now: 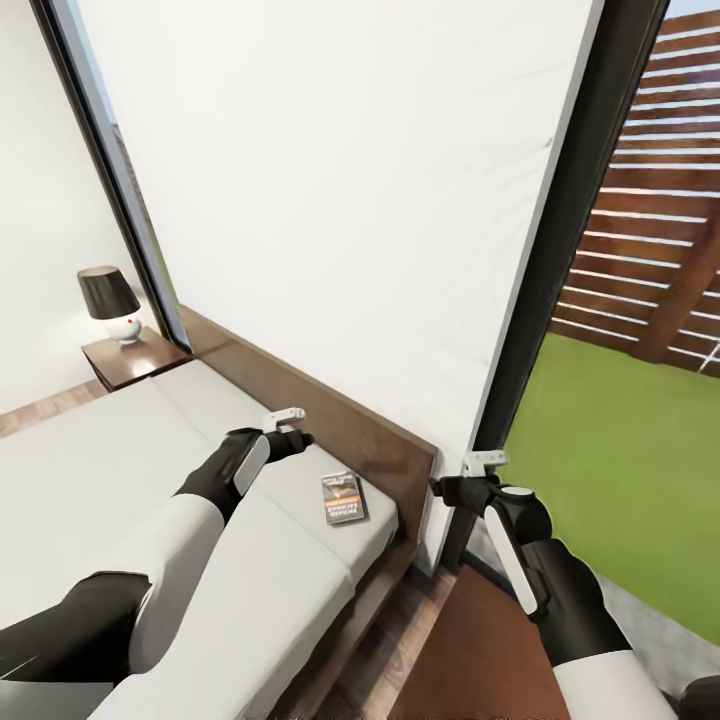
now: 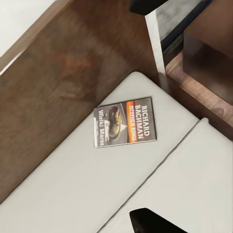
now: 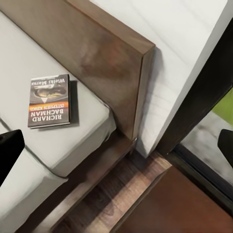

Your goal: In the bedroom, move the book from the bed onto either nightstand, and place the two sandals side by side next to the bed.

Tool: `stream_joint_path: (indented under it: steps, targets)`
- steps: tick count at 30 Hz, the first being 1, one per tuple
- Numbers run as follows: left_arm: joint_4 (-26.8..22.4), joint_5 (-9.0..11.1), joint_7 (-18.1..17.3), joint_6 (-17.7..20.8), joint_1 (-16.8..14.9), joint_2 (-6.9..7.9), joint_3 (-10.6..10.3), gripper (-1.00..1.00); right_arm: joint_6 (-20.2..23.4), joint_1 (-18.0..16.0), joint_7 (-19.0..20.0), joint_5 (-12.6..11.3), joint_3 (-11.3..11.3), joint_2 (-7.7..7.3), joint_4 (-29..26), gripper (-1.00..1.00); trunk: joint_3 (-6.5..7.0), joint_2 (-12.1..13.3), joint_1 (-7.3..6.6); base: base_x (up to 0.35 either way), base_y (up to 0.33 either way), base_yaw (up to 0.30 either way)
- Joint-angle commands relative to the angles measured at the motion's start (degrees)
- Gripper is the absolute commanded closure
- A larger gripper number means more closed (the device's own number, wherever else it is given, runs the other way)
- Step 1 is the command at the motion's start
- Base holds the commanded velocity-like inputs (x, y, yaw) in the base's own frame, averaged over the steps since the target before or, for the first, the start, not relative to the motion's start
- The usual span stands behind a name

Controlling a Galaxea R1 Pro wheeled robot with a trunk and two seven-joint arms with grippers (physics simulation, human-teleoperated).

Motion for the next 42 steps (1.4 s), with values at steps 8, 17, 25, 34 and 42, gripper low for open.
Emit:
stream_joint_path:
  steps: [8,17,25,34,42]
  targets:
    - [-0.09,0.54,0.25,0.27,-0.04,0.04,-0.15,-1.0,0.15,-0.06,-0.17,-0.56,0.12,-0.03,0.13,-1.0,-0.86,-0.13,0.03,0.0,0.0,0.0]
    - [-0.42,0.41,-0.02,0.62,-0.04,0.02,-0.24,-1.0,0.13,-0.06,-0.03,-0.64,0.23,0.04,0.28,-1.0,-1.69,-0.13,0.03,0.0,0.0,0.0]
    - [-4.48,-4.75,0.14,0.76,0.04,0.0,-0.16,-1.0,0.1,-0.06,-0.03,-0.64,0.16,-0.03,0.3,-1.0,-2.43,-0.13,0.03,0.0,0.0,0.0]
    - [-4.74,-5.33,-0.14,1.33,0.06,-0.12,-4.49,-1.0,0.05,-0.06,-0.03,-0.6,0.15,-0.04,0.27,-1.0,-3.26,-0.13,0.03,0.0,0.0,0.0]
    - [-4.58,-5.07,-1.71,4.56,0.06,-0.16,-9.35,-1.0,0.05,-0.06,-0.11,-0.56,0.14,-0.04,0.25,-1.0,-3.99,-0.13,0.03,0.0,0.0,0.0]
